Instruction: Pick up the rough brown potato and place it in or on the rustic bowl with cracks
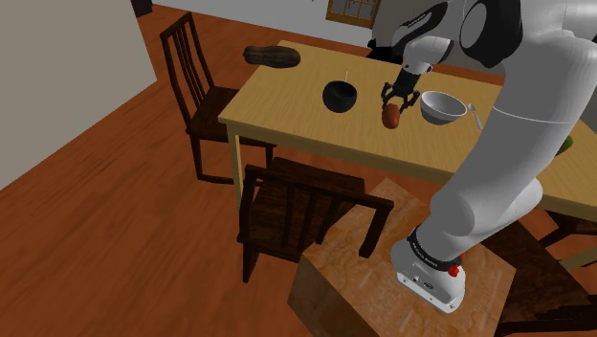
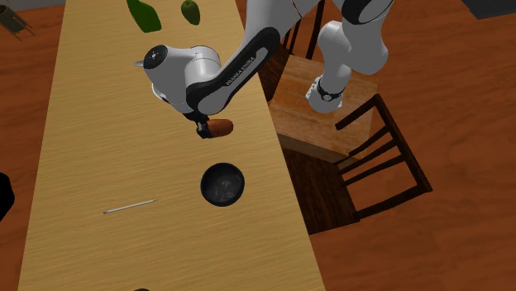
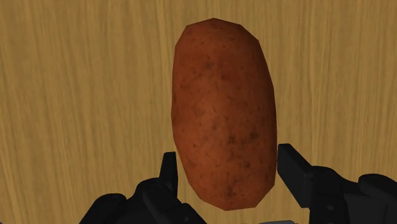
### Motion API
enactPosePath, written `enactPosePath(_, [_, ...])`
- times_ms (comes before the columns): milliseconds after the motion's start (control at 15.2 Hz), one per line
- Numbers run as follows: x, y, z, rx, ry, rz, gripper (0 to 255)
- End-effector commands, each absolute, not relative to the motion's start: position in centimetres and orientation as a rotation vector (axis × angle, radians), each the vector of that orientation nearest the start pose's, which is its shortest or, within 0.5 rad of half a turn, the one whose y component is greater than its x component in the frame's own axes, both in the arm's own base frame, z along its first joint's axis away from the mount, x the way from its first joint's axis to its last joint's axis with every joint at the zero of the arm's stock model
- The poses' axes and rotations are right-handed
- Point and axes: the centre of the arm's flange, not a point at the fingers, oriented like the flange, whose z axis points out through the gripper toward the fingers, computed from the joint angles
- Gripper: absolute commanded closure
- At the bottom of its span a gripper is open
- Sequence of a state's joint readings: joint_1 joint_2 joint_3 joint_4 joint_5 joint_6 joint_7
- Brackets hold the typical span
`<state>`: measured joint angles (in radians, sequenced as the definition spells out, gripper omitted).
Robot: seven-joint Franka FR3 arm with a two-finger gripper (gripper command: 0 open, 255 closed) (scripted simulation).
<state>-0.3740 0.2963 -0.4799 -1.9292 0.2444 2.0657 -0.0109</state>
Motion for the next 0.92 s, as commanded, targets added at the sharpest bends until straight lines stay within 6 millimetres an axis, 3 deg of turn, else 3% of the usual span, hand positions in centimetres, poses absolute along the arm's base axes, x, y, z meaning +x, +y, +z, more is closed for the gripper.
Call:
enactPosePath(0, [41.0, -43.3, 34.1, -2.681, 1.401, 0.119, 255])
enactPosePath(330, [41.1, -43.3, 34.1, -2.681, 1.401, 0.119, 255])
enactPosePath(858, [41.1, -43.3, 38.3, -2.681, 1.401, 0.119, 255])
